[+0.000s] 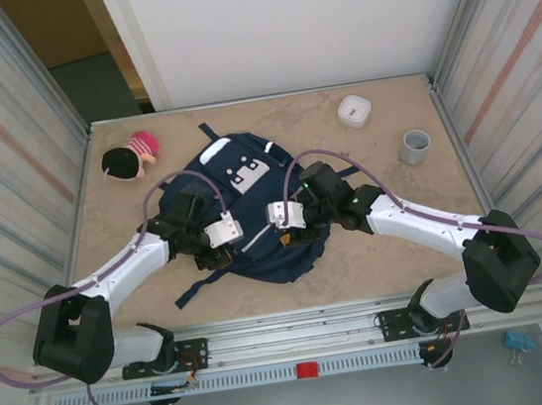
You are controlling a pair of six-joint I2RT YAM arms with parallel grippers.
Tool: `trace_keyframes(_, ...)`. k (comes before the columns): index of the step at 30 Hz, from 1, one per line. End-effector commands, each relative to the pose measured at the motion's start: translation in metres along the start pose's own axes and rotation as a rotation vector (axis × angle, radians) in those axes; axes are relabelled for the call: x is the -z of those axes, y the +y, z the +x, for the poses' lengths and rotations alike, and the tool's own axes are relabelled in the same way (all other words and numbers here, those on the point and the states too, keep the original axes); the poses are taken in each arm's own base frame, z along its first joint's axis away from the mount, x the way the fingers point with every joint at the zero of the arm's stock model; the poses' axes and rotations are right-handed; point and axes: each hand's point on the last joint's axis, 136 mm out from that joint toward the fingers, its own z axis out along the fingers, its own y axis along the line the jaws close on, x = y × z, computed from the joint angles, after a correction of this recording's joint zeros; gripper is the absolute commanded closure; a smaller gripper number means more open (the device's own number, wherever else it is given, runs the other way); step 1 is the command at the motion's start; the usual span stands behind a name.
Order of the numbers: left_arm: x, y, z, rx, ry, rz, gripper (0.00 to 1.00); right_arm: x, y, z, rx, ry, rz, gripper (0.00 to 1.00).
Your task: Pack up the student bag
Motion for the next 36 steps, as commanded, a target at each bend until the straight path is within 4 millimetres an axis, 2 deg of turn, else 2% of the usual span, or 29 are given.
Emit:
trace_keyframes(1,0.003,-0.017,-0.012,-0.02,-0.07,0.088,0.63,-0.001,0.001,0.014,0.028,0.053,0.007,0.42)
trace_keyframes(2,0.005,-0.019,-0.014,-0.02,-0.084,0.094,0.65,-0.002,0.001,0.017,0.034,0.065,0.007,0.42)
trace_keyframes(7,0.013,-0.027,-0.023,-0.007,-0.14,0.112,0.88,-0.011,0.0,0.027,0.068,0.098,0.007,0.41)
trace_keyframes(15,0.029,-0.039,-0.031,0.021,-0.208,0.118,0.95,-0.024,-0.003,0.029,0.063,0.081,0.015,0.44)
trace_keyframes(18,0.035,-0.046,-0.037,0.046,-0.241,0.134,0.96,-0.028,-0.011,0.024,0.037,0.049,0.052,0.53)
trace_keyframes(23,0.039,-0.061,-0.046,0.065,-0.262,0.168,0.97,-0.025,-0.026,0.005,0.007,-0.026,0.108,0.91)
trace_keyframes(25,0.04,-0.066,-0.051,0.073,-0.272,0.182,0.98,-0.019,-0.03,-0.007,-0.002,-0.07,0.12,0.99)
trace_keyframes(28,0.044,-0.072,-0.067,0.092,-0.325,0.21,0.98,-0.015,-0.034,-0.018,-0.014,-0.118,0.132,1.0)
trace_keyframes(30,0.047,-0.076,-0.083,0.105,-0.375,0.225,0.98,-0.017,-0.036,-0.019,-0.017,-0.124,0.139,1.0)
trace_keyframes(34,0.045,-0.068,-0.107,0.163,-0.461,0.187,0.98,-0.019,-0.034,-0.017,-0.022,-0.121,0.132,1.0)
trace_keyframes(35,0.043,-0.065,-0.109,0.186,-0.472,0.173,0.97,-0.015,-0.034,-0.018,-0.032,-0.127,0.135,0.96)
trace_keyframes(36,0.042,-0.063,-0.112,0.199,-0.481,0.16,0.97,-0.012,-0.033,-0.017,-0.052,-0.129,0.131,0.84)
